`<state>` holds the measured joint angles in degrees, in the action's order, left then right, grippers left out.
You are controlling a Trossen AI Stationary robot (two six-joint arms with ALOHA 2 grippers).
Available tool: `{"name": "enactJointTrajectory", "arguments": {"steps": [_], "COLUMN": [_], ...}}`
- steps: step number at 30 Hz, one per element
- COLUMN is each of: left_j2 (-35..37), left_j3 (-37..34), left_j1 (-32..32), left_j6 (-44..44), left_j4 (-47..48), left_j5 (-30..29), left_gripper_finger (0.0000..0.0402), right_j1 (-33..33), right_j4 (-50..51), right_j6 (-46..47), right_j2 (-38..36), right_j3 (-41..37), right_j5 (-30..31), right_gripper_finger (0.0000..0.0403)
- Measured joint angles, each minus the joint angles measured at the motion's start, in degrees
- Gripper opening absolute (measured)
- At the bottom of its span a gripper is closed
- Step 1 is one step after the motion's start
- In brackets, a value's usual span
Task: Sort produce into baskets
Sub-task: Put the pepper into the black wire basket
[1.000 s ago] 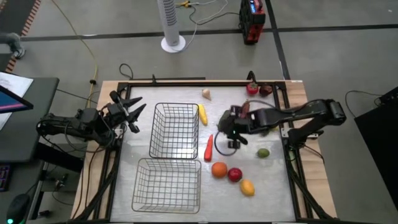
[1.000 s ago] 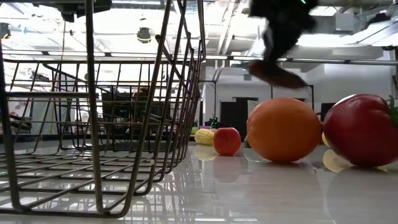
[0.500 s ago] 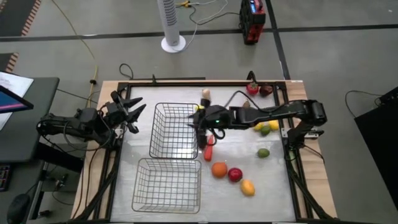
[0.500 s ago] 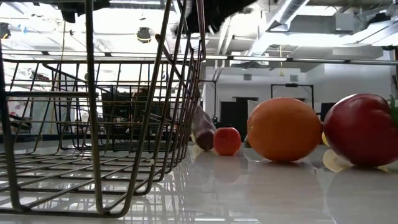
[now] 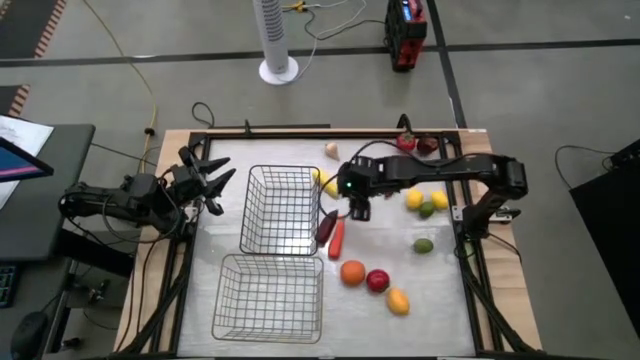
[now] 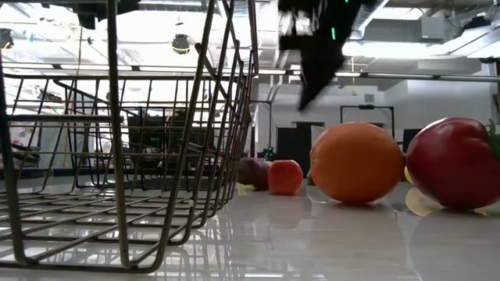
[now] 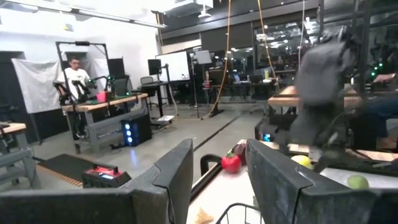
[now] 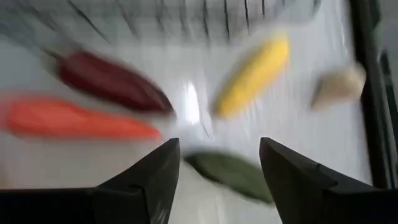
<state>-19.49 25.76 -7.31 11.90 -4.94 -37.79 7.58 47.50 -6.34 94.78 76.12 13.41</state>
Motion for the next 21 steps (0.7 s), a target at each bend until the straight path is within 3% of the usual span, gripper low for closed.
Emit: {"name": "enactJointTrajectory", "arguments": {"steps": [5,14,21], "left_j2": [0.0,0.0,0.0], "left_j3": [0.0,0.0,0.0], "left_j1": [0.0,0.0,0.0], "left_j6": [-0.1,1.3,1.2], "left_j4": [0.1,0.6,1.9], "left_j5": [0.0,0.0,-0.1], "left_gripper_finger": [0.0137,0.0137,0.0137], "right_j1": [3.9,4.9,4.9], "right_j4": [1.2,0.1,-0.5], "right_j6": [-8.9,-25.7,-33.1], "right_j2": [1.4,6.1,12.7], "right_j3": [-4.7,-5.1,-5.1], "right_j5": [0.0,0.4,5.6], "right_gripper_finger": [0.0265,0.0307,0.0344]}}
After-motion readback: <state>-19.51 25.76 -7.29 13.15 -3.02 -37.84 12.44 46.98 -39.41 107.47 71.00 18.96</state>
